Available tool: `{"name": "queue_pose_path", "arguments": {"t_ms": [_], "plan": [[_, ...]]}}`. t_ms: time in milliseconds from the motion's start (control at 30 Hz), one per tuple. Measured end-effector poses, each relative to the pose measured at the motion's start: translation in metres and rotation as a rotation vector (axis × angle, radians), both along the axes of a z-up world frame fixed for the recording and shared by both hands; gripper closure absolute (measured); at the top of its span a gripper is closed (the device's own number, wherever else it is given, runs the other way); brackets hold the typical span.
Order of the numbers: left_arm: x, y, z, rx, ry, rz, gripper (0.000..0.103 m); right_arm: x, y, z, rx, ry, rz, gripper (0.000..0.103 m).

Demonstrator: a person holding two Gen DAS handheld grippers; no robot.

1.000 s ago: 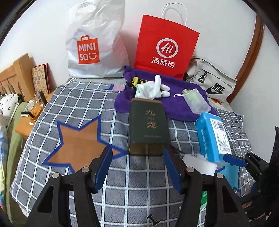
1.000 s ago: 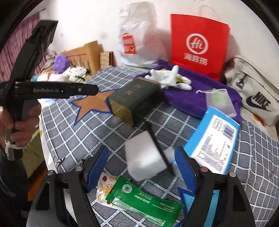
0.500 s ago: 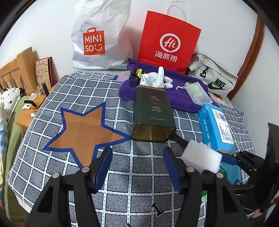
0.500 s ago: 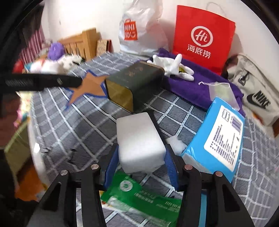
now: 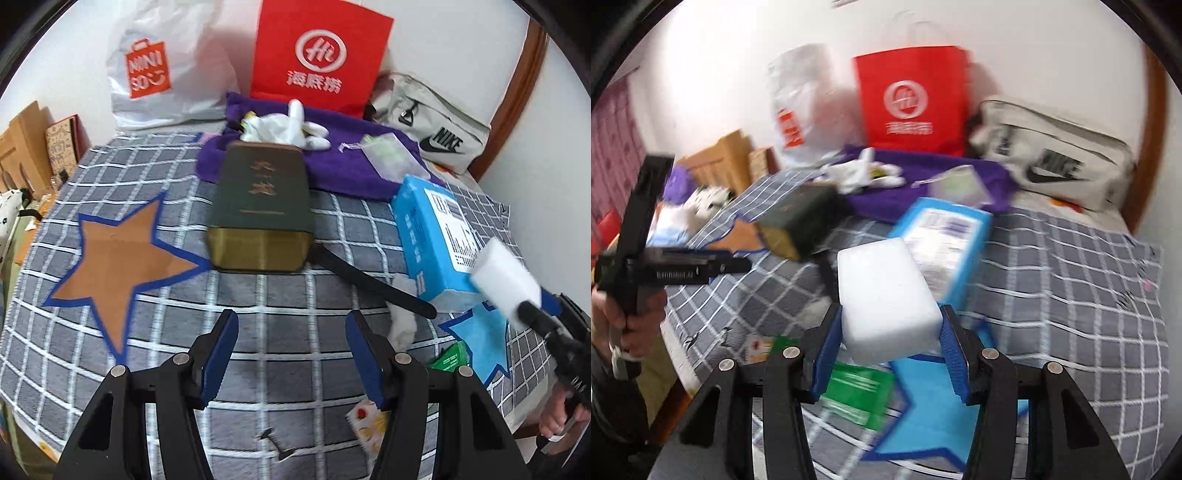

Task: Organize soft objects
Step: 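Grasp the white cotton wad with the left tool while the right tool lifts the sponge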

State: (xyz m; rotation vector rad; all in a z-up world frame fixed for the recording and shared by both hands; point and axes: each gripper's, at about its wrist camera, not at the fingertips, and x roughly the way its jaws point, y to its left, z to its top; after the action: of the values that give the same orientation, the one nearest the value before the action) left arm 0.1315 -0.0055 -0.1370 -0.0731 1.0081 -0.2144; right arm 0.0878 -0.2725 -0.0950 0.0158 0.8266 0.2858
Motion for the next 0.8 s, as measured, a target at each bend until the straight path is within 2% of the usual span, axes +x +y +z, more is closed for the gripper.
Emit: {"name": "queue_pose_path", "arguments": {"t_ms": [167, 233, 467, 500, 567, 600, 633, 700, 800], "plan": [[0.010, -0.030, -0.014, -0.018, 0.042, -0.051, 0.045, -0.011, -0.027, -0.004, 0.047, 0.016, 0.015, 0.052], [0.010, -0.044, -0.016, -0.034, 0.047, -0.107, 0.045, -0.018, -0.033, -0.009, 0.046, 0.025, 0.029, 0.052], [0.005, -0.082, -0.029, 0.004, 0.060, -0.224, 0.045, -0.031, -0.043, -0.032, 0.074, 0.078, 0.068, 0.052], [0.005, -0.086, -0.032, 0.019, 0.061, -0.231, 0.047, -0.031, -0.042, -0.036, 0.073, 0.085, 0.067, 0.052], [0.004, -0.093, -0.037, 0.046, 0.062, -0.248, 0.065, -0.028, -0.040, -0.043, 0.076, 0.104, 0.069, 0.052], [0.005, -0.096, -0.041, 0.057, 0.073, -0.253, 0.078, -0.027, -0.039, -0.046, 0.076, 0.111, 0.068, 0.052], [0.006, -0.097, -0.044, 0.054, 0.081, -0.255, 0.085, -0.025, -0.038, -0.049, 0.075, 0.117, 0.067, 0.052], [0.005, -0.093, -0.044, 0.034, 0.076, -0.256, 0.086, -0.023, -0.035, -0.053, 0.081, 0.134, 0.069, 0.052], [0.002, -0.080, -0.040, 0.045, 0.063, -0.229, 0.086, -0.022, -0.031, -0.059, 0.079, 0.155, 0.063, 0.052]]}}
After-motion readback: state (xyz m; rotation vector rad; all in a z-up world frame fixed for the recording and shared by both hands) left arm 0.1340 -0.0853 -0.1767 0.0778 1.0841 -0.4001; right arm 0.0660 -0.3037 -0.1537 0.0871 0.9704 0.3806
